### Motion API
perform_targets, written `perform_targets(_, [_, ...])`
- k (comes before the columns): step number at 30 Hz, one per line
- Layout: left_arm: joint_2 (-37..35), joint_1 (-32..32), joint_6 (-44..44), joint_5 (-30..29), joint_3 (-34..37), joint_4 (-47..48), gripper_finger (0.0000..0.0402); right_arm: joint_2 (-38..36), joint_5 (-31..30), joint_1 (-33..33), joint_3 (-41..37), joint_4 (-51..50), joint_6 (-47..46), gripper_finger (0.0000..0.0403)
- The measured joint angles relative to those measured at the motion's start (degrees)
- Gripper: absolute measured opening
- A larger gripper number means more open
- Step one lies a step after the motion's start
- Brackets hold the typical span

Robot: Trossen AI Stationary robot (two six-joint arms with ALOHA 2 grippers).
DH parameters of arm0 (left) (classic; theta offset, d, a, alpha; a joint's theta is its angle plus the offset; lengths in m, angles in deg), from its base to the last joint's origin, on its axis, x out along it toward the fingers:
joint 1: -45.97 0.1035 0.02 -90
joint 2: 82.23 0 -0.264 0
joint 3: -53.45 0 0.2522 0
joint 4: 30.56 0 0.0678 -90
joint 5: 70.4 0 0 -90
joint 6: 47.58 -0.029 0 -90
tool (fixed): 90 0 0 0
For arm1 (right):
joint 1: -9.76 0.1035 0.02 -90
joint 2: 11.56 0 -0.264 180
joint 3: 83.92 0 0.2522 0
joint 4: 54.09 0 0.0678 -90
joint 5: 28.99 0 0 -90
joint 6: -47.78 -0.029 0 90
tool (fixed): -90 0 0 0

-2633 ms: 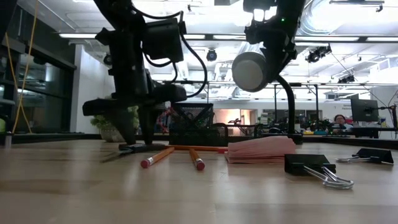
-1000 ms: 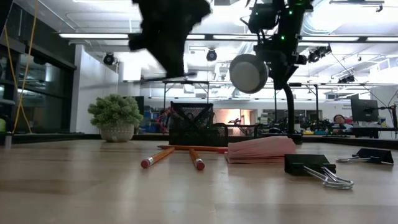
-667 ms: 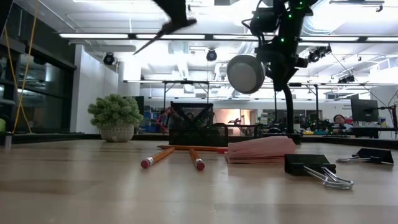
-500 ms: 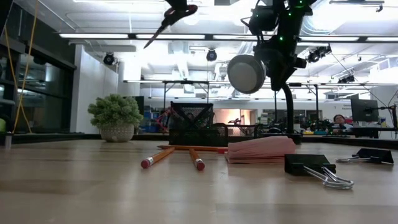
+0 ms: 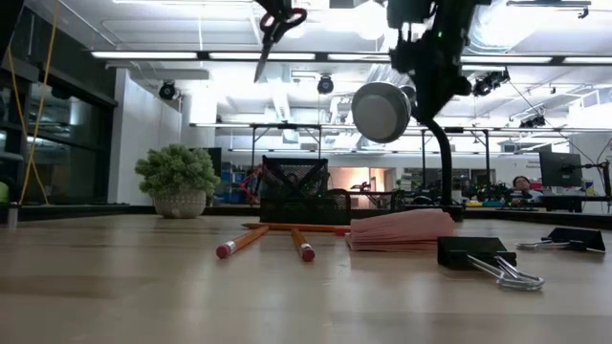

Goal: Pick and place office supplies into organizer
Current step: Put the scissors into the desk organizer

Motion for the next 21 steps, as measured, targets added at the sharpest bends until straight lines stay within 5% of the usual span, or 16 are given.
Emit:
perform_targets(13, [1.45,4.45,-3.24,0.91,0.79,-8.38,0.0062,-9.59,3.94,14.10,0.00,13.83,-2.56,0.0074])
perform_targets(21, [4.86,7.01,-16.28,2.45,0.87,-21.54,0.0052,-10.92,3.97,18.93,0.00,17.99,-2.57,0.0074])
